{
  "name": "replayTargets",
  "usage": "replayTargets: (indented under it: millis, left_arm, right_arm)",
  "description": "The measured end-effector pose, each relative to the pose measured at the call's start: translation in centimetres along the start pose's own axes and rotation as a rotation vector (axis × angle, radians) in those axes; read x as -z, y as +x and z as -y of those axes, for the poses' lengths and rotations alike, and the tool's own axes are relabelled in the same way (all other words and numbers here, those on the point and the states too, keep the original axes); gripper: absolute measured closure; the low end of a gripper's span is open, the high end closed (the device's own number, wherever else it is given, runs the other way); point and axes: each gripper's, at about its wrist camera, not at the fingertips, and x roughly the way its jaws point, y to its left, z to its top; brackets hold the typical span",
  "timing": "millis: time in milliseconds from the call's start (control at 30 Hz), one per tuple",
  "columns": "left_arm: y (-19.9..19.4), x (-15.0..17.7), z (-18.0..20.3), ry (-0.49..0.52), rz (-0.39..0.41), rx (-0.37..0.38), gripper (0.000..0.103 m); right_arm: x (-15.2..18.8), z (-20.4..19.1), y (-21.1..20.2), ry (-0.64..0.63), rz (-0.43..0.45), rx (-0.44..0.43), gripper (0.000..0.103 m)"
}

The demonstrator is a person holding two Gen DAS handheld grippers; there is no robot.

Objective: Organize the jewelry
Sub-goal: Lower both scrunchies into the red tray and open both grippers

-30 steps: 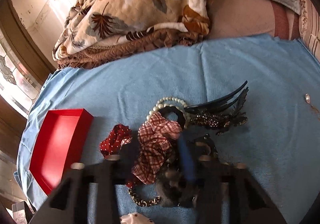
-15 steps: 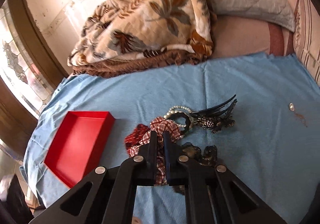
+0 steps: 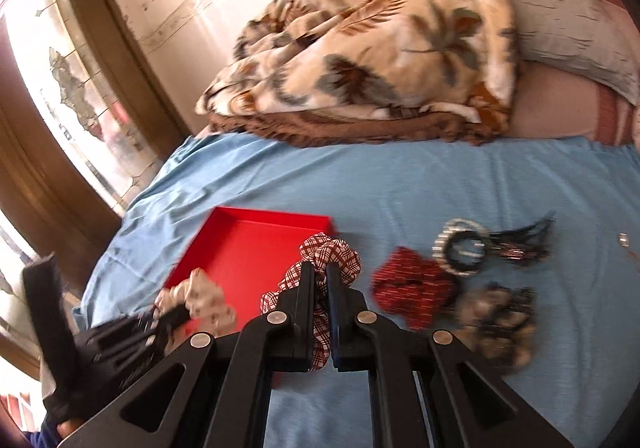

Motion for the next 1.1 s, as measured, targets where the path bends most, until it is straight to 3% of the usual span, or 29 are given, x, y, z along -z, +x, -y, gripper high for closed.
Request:
replayTargets:
  millis: [167, 300, 600, 667, 733, 767, 833, 900, 967, 1100]
  left_arm:
    - [4.4, -3.5, -3.7, 0.009, -0.020, -0.085, 0.091]
    - [8.2, -5.6, -5.7, -0.008, -0.057, -0.097, 0.091]
    - [13.7, -6.5, -8.0, -0.045, -0.120, -0.105, 0.088]
    - [13.9, -6.6, -8.3, -0.059, -0.114, -0.101, 0.083]
    - [13.9, -6.7, -8.6, -0.070, -0.108, -0.093, 0.066]
    - [13.8, -6.7, -8.8, -0.079, -0.100, -0.085, 0.064]
    - [13.3, -6.8, -8.9, -0.091, -0.083, -0.076, 0.058]
    - [12.5, -6.9, -8.8, -0.095, -0.065, -0.076, 0.055]
    - [11.5, -6.9, -8.7, -0.099, -0.046, -0.081, 0.053]
    - [8.3, -6.7, -7.8, -0.080, 0.002, -0.090, 0.049]
  right_arm:
    - [-1.2, -3.0, 4.9, -0.016, -0.039, -0.030, 0.096]
    - [-2.3, -4.3, 9.6, -0.034, -0.070, -0.020, 0.096]
    - [-2.5, -2.6, 17.5, 0.007, -0.149, 0.029, 0.096]
    - [-2.3, -2.2, 18.3, 0.015, -0.158, 0.031, 0.096]
    - [-2.1, -2.0, 18.7, 0.010, -0.165, 0.035, 0.094]
    - [-2.1, -1.9, 18.8, 0.006, -0.165, 0.038, 0.093]
    - [-2.1, -1.9, 18.7, 0.000, -0.163, 0.044, 0.087]
    - [-2.1, -1.8, 18.4, 0.003, -0.154, 0.052, 0.063]
    - [-2.2, -1.9, 17.7, 0.000, -0.133, 0.063, 0.057]
    - [-2.1, -1.9, 15.2, -0.003, -0.105, 0.063, 0.055]
